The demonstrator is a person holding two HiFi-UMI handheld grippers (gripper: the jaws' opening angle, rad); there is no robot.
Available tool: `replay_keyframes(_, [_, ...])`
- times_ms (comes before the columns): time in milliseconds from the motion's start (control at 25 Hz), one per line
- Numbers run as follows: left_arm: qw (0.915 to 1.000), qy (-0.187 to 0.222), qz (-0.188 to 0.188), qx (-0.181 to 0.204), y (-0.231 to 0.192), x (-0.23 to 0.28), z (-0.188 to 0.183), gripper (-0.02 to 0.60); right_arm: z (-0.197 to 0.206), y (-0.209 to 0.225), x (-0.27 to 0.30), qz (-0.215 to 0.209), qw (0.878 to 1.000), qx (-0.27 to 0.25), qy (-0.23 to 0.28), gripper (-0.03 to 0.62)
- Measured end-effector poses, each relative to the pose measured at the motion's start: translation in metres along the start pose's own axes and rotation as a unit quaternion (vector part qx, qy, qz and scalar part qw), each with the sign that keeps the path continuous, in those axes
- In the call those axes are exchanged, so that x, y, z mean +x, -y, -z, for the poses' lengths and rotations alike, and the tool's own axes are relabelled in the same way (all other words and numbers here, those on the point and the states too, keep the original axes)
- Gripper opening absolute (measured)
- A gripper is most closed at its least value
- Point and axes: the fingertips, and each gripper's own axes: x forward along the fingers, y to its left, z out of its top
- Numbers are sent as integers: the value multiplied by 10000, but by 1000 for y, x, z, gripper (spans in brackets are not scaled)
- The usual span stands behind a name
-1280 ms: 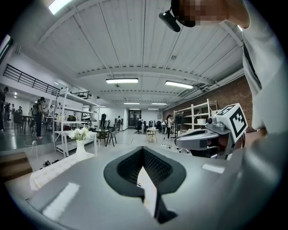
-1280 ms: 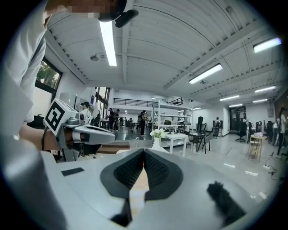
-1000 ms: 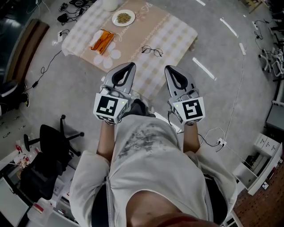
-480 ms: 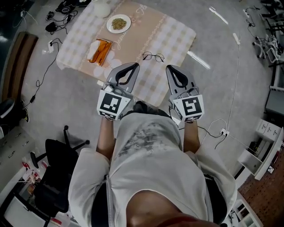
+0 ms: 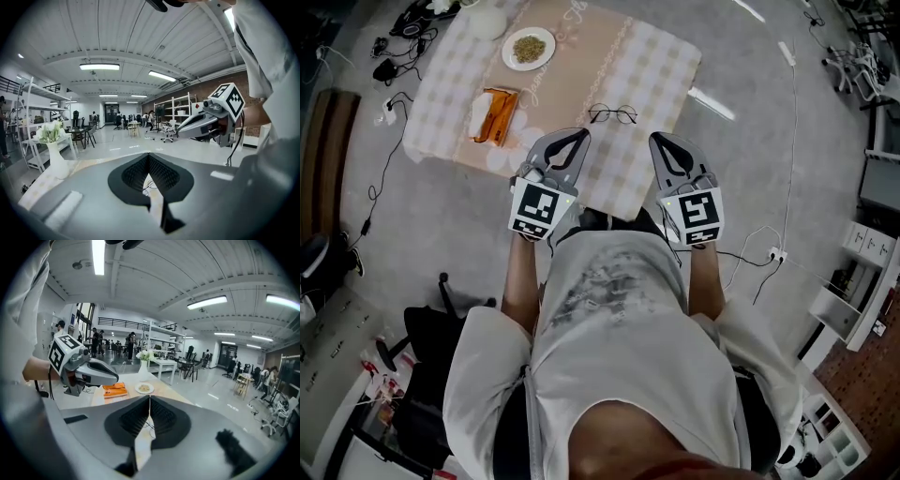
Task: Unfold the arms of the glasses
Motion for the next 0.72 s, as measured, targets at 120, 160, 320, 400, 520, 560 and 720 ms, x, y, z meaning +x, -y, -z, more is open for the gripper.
replay_keyframes(120, [9999,-166,44,1,2,11,12,9,13,4,9,-41,9999,-19,-135,18])
replay_keyframes(160, [9998,-213,50,-11,2,15,15,9,17,5,12,-72,9998,-23,-168,17])
replay_keyframes(320, [9991,-402,98,-25,2,29,23,9,28,11,27,-204,9995,0,-240,18])
replay_keyframes(400, [9987,-485,105,-64,-1,37,28,9,33,14,35,-284,9992,2,-293,18])
replay_keyframes(520, [9979,-620,114,-149,-2,49,36,9,41,18,45,-398,9984,-9,-389,18])
replay_keyframes(560, [9976,-666,123,-168,-2,53,39,9,44,19,48,-431,9982,-13,-426,18])
replay_keyframes(720, [9960,-855,188,-194,1,67,50,11,55,24,57,-557,9970,7,-540,18])
